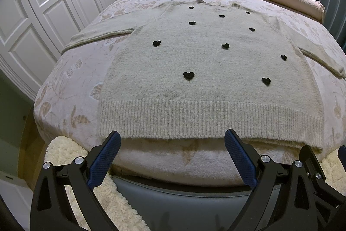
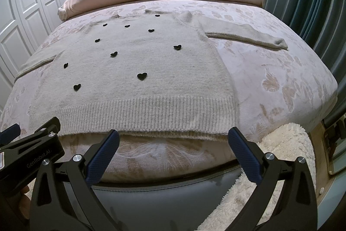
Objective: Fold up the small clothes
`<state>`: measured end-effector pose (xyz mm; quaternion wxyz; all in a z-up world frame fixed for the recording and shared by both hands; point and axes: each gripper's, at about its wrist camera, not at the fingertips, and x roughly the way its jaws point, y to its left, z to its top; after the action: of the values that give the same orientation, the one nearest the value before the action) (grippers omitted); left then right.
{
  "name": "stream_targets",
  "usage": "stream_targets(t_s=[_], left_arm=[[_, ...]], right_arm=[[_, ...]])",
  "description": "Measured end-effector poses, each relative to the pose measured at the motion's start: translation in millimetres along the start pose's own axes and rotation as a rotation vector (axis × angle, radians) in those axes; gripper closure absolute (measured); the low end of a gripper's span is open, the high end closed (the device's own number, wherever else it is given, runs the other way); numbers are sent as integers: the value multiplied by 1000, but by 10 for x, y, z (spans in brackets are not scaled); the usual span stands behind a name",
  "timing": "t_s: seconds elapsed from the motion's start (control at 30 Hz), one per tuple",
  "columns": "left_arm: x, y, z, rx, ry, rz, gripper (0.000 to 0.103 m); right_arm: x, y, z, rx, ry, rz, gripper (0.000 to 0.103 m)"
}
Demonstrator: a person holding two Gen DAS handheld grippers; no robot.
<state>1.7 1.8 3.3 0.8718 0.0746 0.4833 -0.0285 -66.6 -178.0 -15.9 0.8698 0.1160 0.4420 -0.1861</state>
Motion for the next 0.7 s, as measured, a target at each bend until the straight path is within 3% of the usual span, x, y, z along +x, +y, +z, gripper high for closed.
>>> stream_targets(t_s=[0.7], left_arm=[[8,6,-24,-1,3,0,10]], right_arm=[[10,-21,-18,1,3,1,5]])
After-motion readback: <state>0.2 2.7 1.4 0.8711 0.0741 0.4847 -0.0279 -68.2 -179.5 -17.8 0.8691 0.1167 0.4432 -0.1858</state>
